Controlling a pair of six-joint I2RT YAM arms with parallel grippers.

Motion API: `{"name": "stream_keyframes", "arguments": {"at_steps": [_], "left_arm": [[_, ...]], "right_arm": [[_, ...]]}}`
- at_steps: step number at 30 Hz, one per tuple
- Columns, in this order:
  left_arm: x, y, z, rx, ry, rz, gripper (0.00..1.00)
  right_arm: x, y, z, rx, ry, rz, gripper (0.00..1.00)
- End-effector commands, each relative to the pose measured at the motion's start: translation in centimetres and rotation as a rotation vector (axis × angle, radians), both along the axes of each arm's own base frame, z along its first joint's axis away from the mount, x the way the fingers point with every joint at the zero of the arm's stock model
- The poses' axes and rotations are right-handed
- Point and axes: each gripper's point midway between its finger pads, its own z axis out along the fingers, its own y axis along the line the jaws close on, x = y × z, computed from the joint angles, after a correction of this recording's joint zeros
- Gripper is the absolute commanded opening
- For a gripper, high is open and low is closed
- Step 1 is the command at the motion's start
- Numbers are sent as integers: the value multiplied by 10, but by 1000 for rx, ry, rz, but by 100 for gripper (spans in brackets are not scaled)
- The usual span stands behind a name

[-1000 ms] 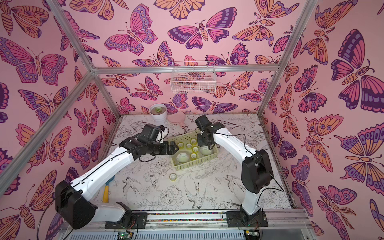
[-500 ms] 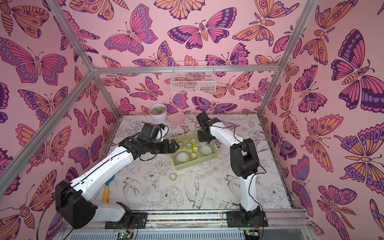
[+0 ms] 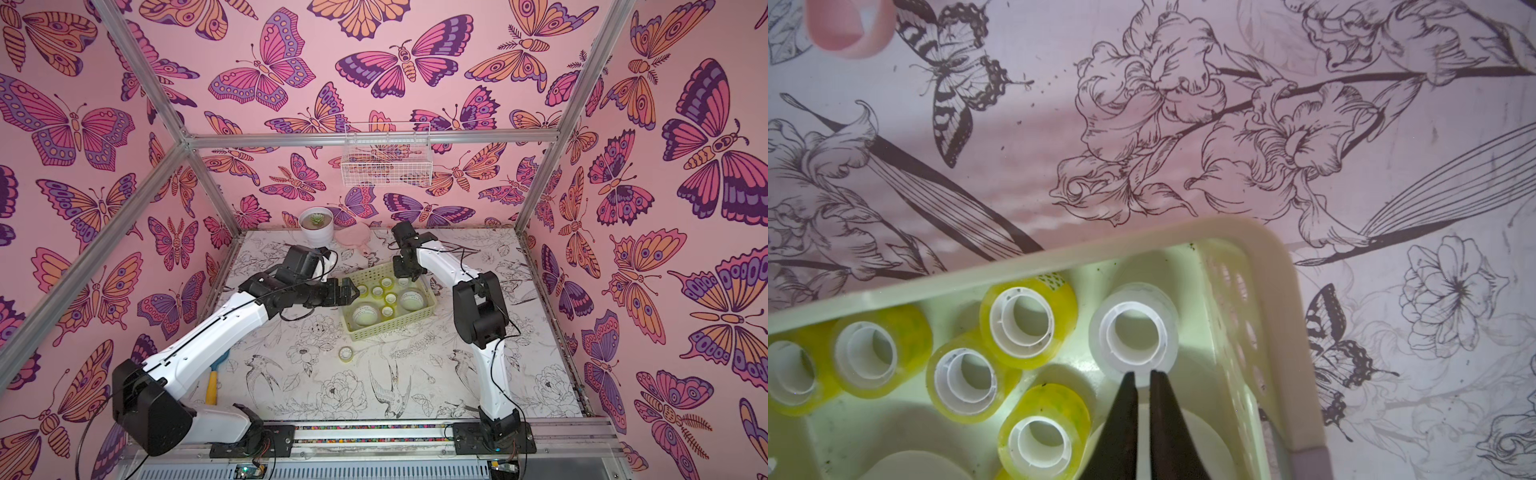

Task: Put the transparent tape into the storage box
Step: Place the tape in the storage box.

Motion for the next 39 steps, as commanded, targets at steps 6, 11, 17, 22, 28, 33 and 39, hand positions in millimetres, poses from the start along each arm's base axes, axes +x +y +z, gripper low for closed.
{"name": "stream_keyframes", "arguments": {"at_steps": [6,11,17,22,28,33,39], "left_arm": [[2,1,3,8,-13,13,100],[3,9,3,31,-31,47,100],[3,29,5,65,-68,132,100],[-4,48,15,65,-106,206,100],[-19,68,13,57,-115,266,100],[-44,79,3,51,-77,262,100],[-74,98,-8,65,-32,291,100]], "right_arm": [[-5,3,16,54,-12,8,25],[-22,6,34,87,-25,19,32],[-56,15,51,92,-29,69,41],[-95,30,59,77,-21,157,50],[-148,54,66,13,-26,294,58],[-181,75,61,-3,-8,376,59],[-221,108,51,-12,3,506,57]]}}
